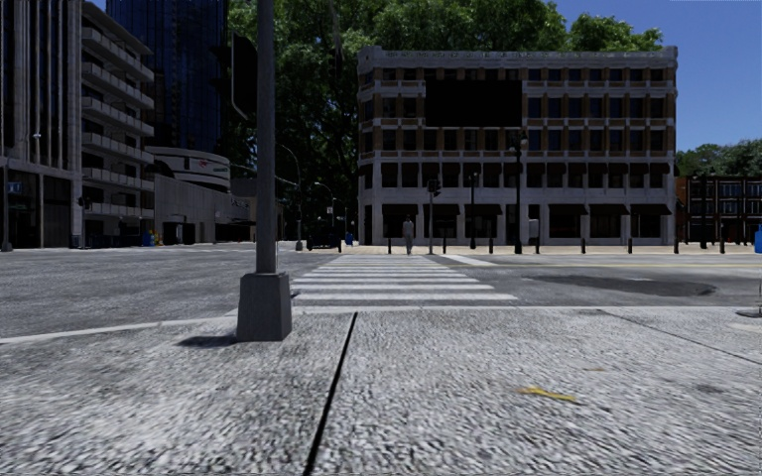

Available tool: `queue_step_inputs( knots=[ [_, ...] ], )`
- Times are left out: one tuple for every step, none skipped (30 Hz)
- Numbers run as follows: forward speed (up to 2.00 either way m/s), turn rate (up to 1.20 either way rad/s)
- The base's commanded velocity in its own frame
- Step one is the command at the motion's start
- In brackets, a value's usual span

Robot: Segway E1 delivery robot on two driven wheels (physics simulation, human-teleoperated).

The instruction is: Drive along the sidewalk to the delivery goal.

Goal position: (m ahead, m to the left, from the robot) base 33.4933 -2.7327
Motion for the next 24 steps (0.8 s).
queue_step_inputs(
  knots=[
    [2.0,0.0],
    [2.0,0.0],
    [2.0,0.0],
    [2.0,0.0],
    [2.0,0.0],
    [2.0,0.0],
    [2.0,0.0],
    [2.0,0.0],
    [2.0,0.0],
    [2.0,0.0],
    [2.0,0.0],
    [2.0,0.0],
    [2.0,0.0],
    [2.0,0.0],
    [2.0,0.0],
    [2.0,0.0],
    [2.0,0.0],
    [2.0,0.0],
    [2.0,0.0],
    [2.0,0.0],
    [2.0,0.0],
    [2.0,0.0],
    [2.0,0.0],
    [2.0,0.0]
  ],
)
